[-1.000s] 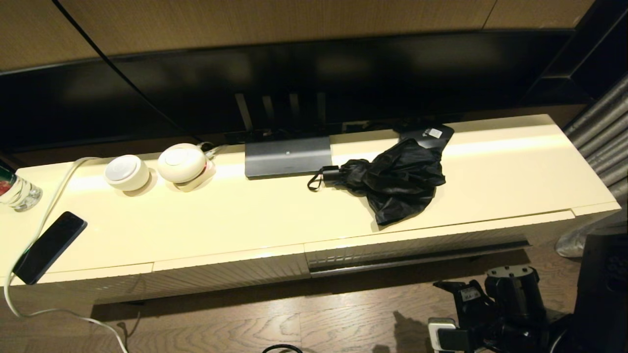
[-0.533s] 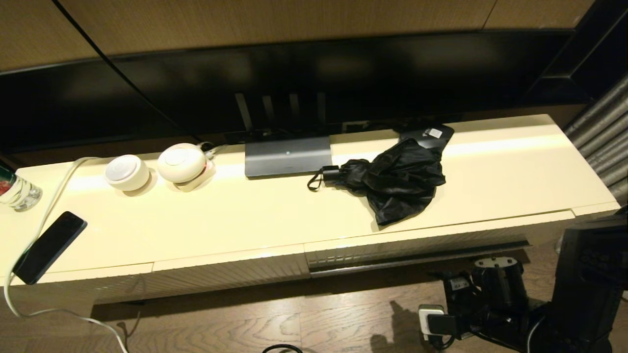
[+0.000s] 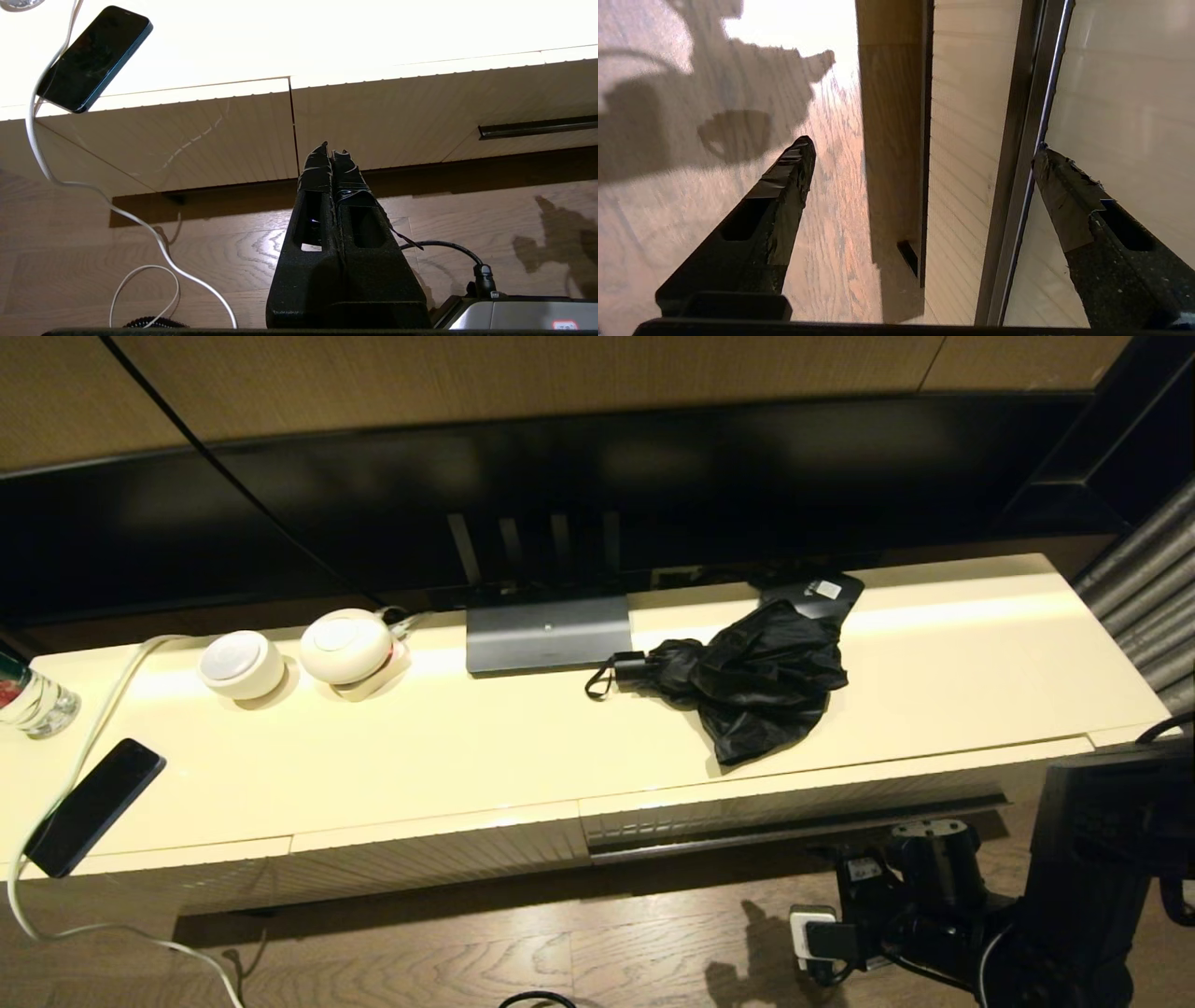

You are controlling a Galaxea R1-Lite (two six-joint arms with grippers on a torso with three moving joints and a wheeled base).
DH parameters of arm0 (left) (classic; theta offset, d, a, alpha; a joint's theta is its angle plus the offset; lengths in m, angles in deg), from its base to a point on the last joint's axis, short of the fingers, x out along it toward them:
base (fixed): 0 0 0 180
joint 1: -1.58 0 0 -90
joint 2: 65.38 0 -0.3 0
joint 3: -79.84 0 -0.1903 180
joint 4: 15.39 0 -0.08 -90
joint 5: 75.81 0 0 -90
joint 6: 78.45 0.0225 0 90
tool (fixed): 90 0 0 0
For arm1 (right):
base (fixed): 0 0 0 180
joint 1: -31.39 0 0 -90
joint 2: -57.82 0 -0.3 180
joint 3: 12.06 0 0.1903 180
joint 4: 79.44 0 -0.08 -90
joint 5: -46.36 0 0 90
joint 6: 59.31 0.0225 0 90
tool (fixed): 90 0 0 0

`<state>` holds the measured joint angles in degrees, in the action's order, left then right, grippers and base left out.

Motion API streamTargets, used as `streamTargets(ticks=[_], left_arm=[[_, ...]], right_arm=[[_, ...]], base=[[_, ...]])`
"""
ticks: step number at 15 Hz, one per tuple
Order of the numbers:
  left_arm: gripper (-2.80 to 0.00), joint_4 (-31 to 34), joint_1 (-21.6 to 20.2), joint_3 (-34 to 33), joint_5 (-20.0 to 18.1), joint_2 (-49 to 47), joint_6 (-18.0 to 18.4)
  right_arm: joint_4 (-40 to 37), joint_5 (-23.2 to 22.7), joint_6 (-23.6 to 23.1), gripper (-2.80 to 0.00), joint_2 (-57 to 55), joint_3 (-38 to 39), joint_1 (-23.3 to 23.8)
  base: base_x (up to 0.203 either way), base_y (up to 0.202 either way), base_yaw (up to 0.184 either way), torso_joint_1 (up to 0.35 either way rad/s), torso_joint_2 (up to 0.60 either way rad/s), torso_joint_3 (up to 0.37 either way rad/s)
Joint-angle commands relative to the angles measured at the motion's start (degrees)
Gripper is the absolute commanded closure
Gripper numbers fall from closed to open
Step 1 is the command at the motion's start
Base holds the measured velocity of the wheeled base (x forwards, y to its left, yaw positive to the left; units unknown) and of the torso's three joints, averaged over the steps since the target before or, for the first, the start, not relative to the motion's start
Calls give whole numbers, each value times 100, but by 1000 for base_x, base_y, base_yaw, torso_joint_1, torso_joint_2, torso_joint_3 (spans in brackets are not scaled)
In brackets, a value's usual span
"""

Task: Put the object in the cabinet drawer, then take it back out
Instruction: Open the drawer

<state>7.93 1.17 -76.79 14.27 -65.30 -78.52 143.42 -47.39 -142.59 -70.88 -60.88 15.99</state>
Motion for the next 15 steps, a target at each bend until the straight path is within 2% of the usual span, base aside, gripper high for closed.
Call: streamTargets(ticks=[1, 15], left_arm=[[0, -4, -2, -18, 1, -7, -1], [0, 2, -2, -18, 1, -7, -1]], right_arm=[[-29, -76, -48, -280, -120, -248, 43], [-84, -453, 74, -280, -686, -1219, 246]], base=[[0, 0, 0, 0, 0, 0], [0, 0, 0, 0, 0, 0]])
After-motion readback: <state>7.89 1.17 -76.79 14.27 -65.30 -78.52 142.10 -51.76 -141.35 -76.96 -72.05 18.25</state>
